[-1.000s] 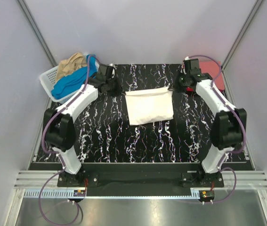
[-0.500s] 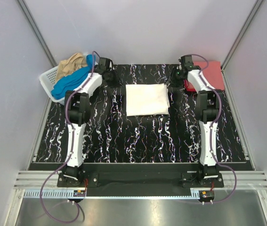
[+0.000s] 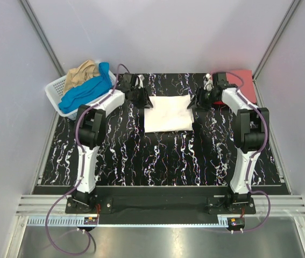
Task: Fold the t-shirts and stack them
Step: Fold the tshirt, then neatly place the folded tshirt to the corner
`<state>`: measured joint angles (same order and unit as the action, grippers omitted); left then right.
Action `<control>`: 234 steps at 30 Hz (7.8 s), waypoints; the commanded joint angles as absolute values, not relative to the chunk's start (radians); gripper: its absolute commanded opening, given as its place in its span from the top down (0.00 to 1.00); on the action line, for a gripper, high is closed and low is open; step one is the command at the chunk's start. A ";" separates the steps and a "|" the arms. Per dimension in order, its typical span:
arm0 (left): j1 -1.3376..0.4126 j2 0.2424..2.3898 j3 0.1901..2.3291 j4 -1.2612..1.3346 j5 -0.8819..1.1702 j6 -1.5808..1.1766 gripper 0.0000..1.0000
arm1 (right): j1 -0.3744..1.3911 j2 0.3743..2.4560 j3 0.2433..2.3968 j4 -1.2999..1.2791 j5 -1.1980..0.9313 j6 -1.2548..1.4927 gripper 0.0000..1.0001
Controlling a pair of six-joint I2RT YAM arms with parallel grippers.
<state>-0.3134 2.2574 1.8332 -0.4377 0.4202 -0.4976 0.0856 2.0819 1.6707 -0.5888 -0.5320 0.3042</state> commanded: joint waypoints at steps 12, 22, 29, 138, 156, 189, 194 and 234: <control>-0.331 2.244 1.689 -0.356 0.368 -0.474 0.69 | 0.091 2.039 1.347 -0.449 -0.470 0.259 1.00; -0.333 2.172 1.710 -0.399 0.371 -0.469 0.67 | 0.089 1.939 1.313 -0.433 -0.544 0.308 0.63; -0.356 2.022 1.701 -0.454 0.356 -0.472 0.61 | 0.091 1.848 1.246 -0.437 -0.607 0.337 0.50; -0.311 1.824 1.700 -0.575 0.503 -0.362 0.55 | -0.023 2.336 1.884 -0.500 -0.635 0.279 0.34; -0.383 1.638 1.480 -0.555 0.564 -0.371 0.53 | 0.063 2.523 2.049 -0.663 -0.508 0.187 0.48; -0.414 1.689 1.439 -0.506 0.629 -0.425 0.54 | -0.087 2.261 2.529 -0.885 -0.133 -0.218 1.00; -0.429 1.700 1.439 -0.503 0.634 -0.426 0.54 | -0.156 2.341 2.684 -0.910 -0.136 -0.276 1.00; -0.460 1.732 1.442 -0.512 0.649 -0.419 0.55 | -0.311 2.484 2.726 -0.459 -0.370 -0.281 1.00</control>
<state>-0.4561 1.7458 1.4372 -0.5392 0.6220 -0.4194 -0.3126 2.6373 2.7098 -0.5354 -0.2943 -0.2985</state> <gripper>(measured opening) 0.455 0.022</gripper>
